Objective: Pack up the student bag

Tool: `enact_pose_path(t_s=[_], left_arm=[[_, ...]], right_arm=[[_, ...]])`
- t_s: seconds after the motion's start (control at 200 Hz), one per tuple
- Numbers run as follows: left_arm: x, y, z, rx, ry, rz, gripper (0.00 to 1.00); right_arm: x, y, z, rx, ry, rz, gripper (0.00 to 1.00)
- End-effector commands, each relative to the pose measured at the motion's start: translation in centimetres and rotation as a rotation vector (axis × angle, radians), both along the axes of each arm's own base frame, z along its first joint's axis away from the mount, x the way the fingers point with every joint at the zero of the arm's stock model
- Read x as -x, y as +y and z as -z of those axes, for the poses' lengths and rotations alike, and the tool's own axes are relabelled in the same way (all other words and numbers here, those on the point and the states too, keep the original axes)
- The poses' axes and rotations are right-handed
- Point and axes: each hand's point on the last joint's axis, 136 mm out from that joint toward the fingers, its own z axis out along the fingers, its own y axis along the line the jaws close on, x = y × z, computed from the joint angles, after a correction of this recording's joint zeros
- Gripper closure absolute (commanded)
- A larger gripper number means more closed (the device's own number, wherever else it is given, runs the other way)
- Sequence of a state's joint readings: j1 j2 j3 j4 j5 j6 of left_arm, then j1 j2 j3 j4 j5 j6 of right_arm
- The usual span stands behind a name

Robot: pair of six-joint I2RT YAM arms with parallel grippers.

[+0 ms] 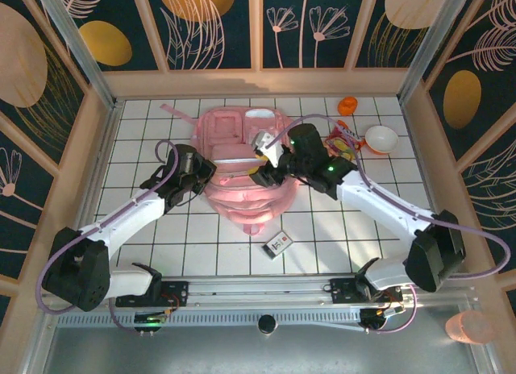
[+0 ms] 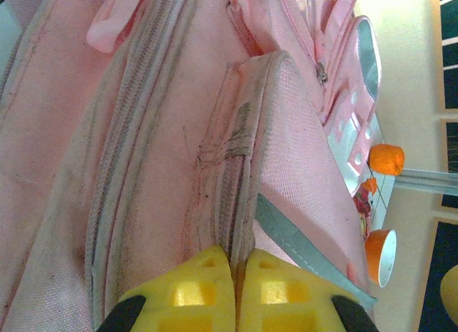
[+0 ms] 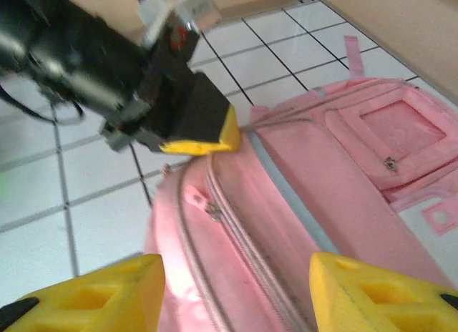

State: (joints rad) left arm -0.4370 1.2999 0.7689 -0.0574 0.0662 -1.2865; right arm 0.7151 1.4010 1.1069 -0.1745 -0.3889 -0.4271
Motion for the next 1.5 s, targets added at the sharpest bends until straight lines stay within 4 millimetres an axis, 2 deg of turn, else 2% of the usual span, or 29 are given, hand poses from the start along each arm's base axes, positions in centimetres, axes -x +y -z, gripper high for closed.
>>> enact_pose_path(t_s=[0.0,0.095,0.22,0.295,0.345,0.42,0.475,0.52,0.606,0.726,0.886,1.176,1.256,1.326,1.341,1.406,1.491], left_arm=[[-1.0,-1.5,-3.3,0.044,-0.088,0.059,1.00],[-0.9,-1.5,-3.5,0.044,-0.092,0.064,1.00],[-1.0,-1.5,-3.9,0.046,-0.101,0.065,1.00],[-1.0,-1.6,-4.0,0.046,-0.105,0.072,1.00],[-1.0,-1.7,-4.0,0.040,-0.106,0.079,1.00],[-1.0,-1.7,-4.1,0.030,-0.117,0.094,1.00],[-0.9,-1.9,-4.4,0.025,-0.129,0.113,0.86],[-0.6,-2.0,-4.6,0.024,-0.135,0.129,0.76],[0.0,-2.2,-5.0,0.019,-0.144,0.166,0.63],[1.4,-2.3,-5.0,-0.006,-0.135,0.223,0.55],[2.6,-3.5,-4.8,-0.052,-0.147,0.296,0.54],[2.1,-4.9,-4.3,-0.148,-0.129,0.370,0.54],[2.2,-4.6,-4.2,-0.192,-0.126,0.382,0.54],[2.3,-3.4,-3.9,-0.300,-0.126,0.401,0.52],[2.0,-3.3,-4.9,-0.318,-0.152,0.400,0.52],[1.8,-2.6,-5.8,-0.392,-0.197,0.420,0.51],[1.8,-2.8,-6.6,-0.421,-0.266,0.462,0.50]], right_arm=[[-1.7,-0.4,4.3,0.231,-0.134,-0.070,0.44],[-3.0,0.0,5.1,0.264,-0.191,-0.075,0.43],[-3.8,0.9,5.7,0.261,-0.217,-0.095,0.42],[-4.6,1.1,6.1,0.266,-0.231,-0.073,0.46],[-5.0,1.1,5.9,0.256,-0.245,-0.056,0.55],[-5.0,1.4,5.3,0.234,-0.256,-0.065,0.79],[-4.9,1.5,5.0,0.221,-0.249,-0.067,0.93],[-4.9,1.5,4.8,0.208,-0.237,-0.073,1.00],[-5.0,1.6,4.4,0.179,-0.211,-0.068,1.00],[-5.1,1.9,3.6,0.131,-0.186,-0.064,1.00],[-5.2,2.1,2.8,0.093,-0.169,-0.065,1.00],[-5.5,2.4,2.0,0.076,-0.168,-0.065,1.00],[-6.1,2.4,1.3,0.055,-0.156,-0.042,1.00],[-6.6,2.3,0.7,0.032,-0.130,-0.029,1.00],[-6.7,2.3,0.6,0.027,-0.124,-0.030,1.00],[-6.9,2.2,0.6,0.015,-0.094,-0.031,1.00],[-6.9,2.0,0.8,0.014,-0.081,-0.035,1.00]])
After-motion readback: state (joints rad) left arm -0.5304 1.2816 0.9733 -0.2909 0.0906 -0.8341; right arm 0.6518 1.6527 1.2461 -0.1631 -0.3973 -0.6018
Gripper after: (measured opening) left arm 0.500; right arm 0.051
